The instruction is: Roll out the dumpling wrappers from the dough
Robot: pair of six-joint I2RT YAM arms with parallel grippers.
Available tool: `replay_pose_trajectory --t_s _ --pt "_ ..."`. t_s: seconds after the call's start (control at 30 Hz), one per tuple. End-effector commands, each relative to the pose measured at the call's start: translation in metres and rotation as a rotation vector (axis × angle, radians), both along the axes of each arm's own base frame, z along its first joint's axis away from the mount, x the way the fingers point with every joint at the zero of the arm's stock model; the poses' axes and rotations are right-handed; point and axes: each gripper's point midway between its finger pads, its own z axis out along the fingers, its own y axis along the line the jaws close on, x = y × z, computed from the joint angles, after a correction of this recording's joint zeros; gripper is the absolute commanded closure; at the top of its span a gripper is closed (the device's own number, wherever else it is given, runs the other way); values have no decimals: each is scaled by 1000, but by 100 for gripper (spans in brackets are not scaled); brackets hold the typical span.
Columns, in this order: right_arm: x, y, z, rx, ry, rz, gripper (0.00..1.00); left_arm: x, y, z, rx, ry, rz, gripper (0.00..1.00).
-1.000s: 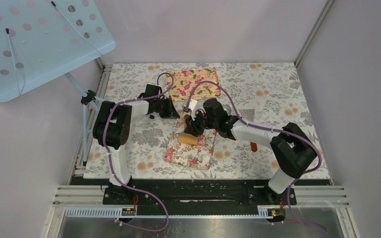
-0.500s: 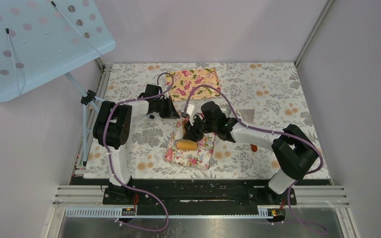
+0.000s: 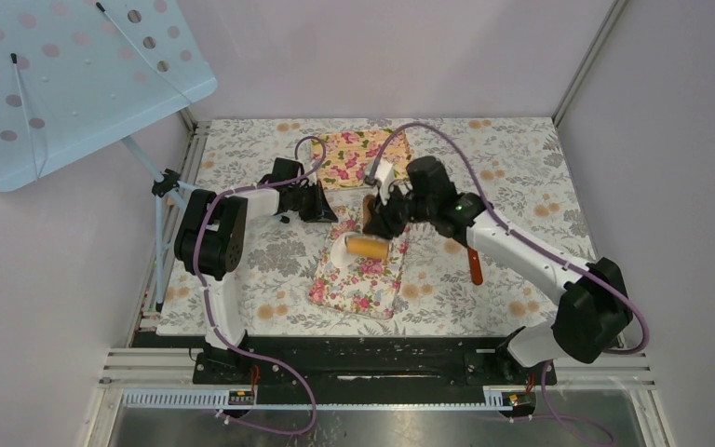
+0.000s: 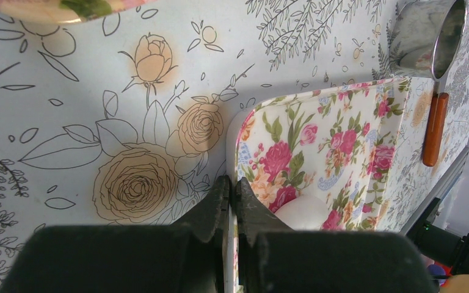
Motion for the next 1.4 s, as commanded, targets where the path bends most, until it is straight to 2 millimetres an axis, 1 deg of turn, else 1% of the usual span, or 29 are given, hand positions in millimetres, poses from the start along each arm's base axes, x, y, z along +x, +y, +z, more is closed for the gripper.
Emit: replay_pose_trajectory --t_s 0.0,0.13,0.17,0.2,0.33,0.47,0.53,0.6,0.73,0.83,0.9,0.97,1.03,1.1,1.17,1.23,1.37 --pt "49 6 49 81 -122 -111 100 -17 1 -19 12 92 -15 100" --pt "74 24 36 119 -74 -182 100 -17 1 -18 11 89 -16 100" --pt "79 29 28 116 -50 -190 100 -17 1 -18 12 88 -15 100" --pt "84 35 27 130 -46 -192 100 -17 1 -18 11 89 -17 100" --pt "94 49 5 117 1 -192 100 -18 1 -18 10 89 -18 100" --pt "99 50 -21 54 -5 -222 100 -18 0 -18 9 89 -19 100" --pt "99 50 -29 31 -14 -235 100 -17 0 -18 9 89 -18 100" --pt "98 49 -34 19 -15 -250 100 -17 0 -18 9 88 -19 100" --pt "99 50 -34 13 -12 -282 100 -18 0 -18 9 89 -19 100" --pt "101 51 -43 -43 -33 -306 100 -17 0 -18 10 89 -19 100" --pt "95 52 -51 -40 5 -310 100 -17 0 -17 8 87 -19 100" --pt "88 56 -45 11 29 -283 100 -18 0 -17 7 87 -20 100" --pt "84 59 -33 72 79 -292 100 -18 0 -17 7 87 -21 100" --pt "85 61 -22 111 112 -306 100 -17 0 -17 7 88 -20 100" --pt "87 63 -16 126 124 -311 100 -18 0 -17 7 88 -20 100" --pt "91 64 -14 134 135 -317 100 -18 0 -17 7 88 -21 100" --pt "97 64 -25 107 129 -331 100 -17 0 -17 8 85 -20 100"
